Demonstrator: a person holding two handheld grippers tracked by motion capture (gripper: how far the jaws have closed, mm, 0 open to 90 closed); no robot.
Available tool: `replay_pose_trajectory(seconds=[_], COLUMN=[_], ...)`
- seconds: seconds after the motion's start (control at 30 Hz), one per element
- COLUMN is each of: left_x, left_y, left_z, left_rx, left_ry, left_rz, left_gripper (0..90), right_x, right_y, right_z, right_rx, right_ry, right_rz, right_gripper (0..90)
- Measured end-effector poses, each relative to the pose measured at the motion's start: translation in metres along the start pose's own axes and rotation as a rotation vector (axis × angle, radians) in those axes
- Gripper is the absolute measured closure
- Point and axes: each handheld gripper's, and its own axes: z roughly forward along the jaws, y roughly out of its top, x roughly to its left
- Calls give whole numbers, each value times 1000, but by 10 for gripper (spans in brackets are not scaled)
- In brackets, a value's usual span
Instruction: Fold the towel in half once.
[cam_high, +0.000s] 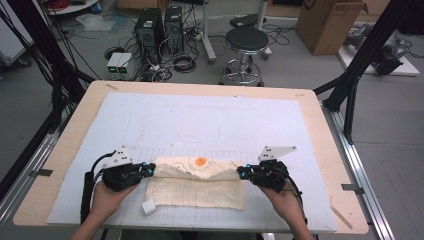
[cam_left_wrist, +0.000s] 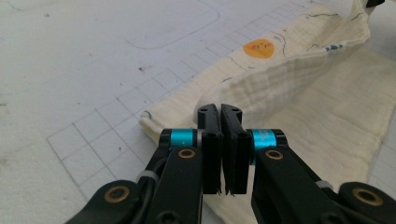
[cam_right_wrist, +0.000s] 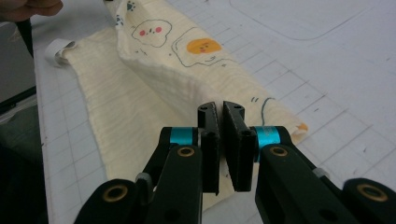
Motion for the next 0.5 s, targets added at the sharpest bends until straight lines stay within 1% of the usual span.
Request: replay_pose_trajectory(seconds=[0.1,0.13,0.17,0.2,0.27,0.37,0.5], left_x=[-2,-3,-5,-6,-8,-10,-14], left_y=[-5,-6,-8,-9,-11,-13,-16], left_z=[-2,-3,-4,-4,-6,-8,-10], left_rx=[5,11,15,17,20,18,22], left_ry=[-5,-5,-6,-10,-15,-30,-38], left_rz=[2,13,17,21,29,28,33], left_gripper=[864,864,864,864,864,864,864], right_x=[4,6,7,8,9,10,13], right_y=[-5,-6,-8,-9,-12,-16,-19], right_z=[1,1,1,0,1,1,1], right_rx=[7,8,4,6,12,10,15], right_ry=[4,4,2,8,2,5,10], right_rz=[-2,-1,-8,-5,-6,6,3], right_gripper=[855,855,854,854,854,854,854])
